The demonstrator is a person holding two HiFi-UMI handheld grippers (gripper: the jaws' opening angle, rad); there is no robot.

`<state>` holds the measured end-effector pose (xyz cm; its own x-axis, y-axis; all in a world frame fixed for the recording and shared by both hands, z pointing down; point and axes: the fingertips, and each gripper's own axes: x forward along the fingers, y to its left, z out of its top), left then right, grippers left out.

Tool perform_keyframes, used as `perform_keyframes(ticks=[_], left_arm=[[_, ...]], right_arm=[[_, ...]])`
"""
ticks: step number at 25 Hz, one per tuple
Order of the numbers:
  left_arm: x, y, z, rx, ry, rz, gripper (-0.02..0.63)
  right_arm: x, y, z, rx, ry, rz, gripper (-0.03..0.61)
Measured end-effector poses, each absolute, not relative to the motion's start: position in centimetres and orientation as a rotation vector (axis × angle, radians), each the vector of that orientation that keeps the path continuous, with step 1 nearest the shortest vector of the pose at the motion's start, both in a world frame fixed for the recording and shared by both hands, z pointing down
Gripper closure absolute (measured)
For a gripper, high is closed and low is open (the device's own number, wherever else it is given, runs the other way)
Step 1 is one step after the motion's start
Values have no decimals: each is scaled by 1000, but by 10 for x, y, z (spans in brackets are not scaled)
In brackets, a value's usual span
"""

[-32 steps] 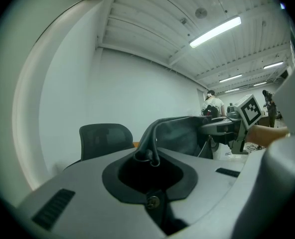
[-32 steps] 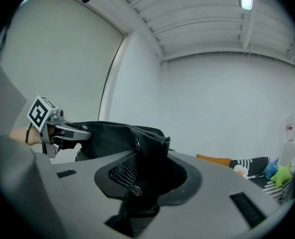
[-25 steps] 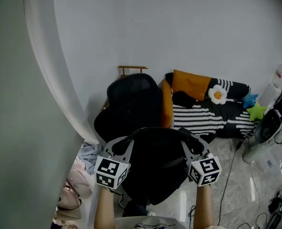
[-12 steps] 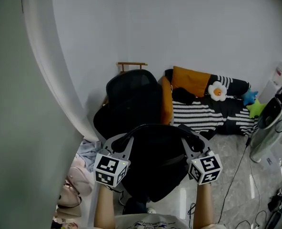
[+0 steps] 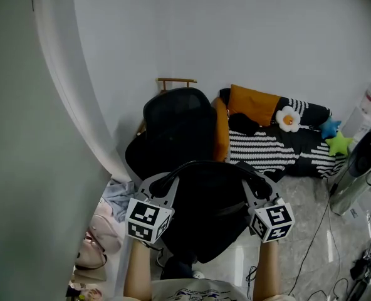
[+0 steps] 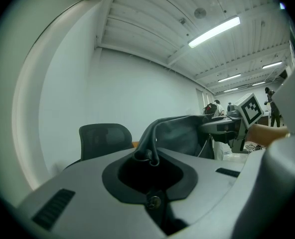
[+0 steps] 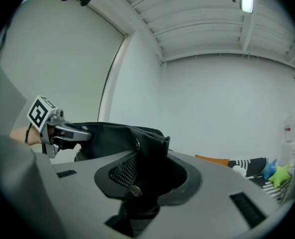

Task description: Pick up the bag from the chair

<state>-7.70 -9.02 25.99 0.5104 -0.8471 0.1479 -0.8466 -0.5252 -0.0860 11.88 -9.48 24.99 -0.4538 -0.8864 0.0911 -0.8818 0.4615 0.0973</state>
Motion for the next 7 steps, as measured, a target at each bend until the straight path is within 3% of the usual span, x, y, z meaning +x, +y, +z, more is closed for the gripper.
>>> perform_keyframes(ticks=[7], left_arm=[[-81,-90,261,-2729,1524,-278,577]], right_arm=[[115,-96,249,1565,-2572,-58,451]])
